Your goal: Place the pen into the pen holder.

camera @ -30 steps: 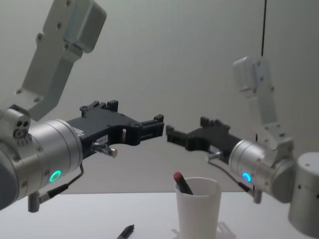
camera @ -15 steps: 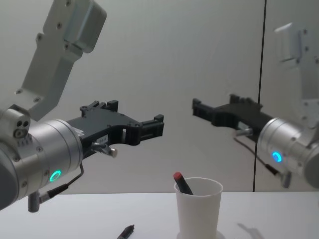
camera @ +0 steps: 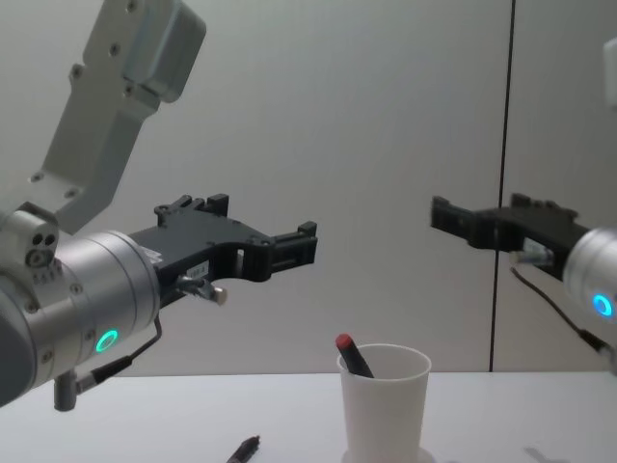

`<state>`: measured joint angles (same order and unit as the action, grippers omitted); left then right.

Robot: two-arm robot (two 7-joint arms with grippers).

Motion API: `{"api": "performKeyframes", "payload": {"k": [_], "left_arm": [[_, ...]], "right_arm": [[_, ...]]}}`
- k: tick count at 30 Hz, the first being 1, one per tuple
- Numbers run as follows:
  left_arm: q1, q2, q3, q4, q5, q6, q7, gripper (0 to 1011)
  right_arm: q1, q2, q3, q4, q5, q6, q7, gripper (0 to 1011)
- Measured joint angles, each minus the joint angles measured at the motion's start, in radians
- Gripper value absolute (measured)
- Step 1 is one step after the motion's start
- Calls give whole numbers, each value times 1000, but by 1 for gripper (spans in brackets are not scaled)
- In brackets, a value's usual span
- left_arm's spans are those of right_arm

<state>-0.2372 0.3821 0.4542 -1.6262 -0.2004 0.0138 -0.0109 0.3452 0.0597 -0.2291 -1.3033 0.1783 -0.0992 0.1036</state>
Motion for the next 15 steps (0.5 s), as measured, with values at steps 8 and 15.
{"api": "performKeyframes", "payload": {"k": [8,15], "left_arm": [[0,0,0,0,0,0,0,1000],[0,0,0,0,0,0,0,1000]], "right_arm": [[-62,27,16,-72,21,79,-58,1001],[-97,44,29,-102,29,119,-93,1001]]}}
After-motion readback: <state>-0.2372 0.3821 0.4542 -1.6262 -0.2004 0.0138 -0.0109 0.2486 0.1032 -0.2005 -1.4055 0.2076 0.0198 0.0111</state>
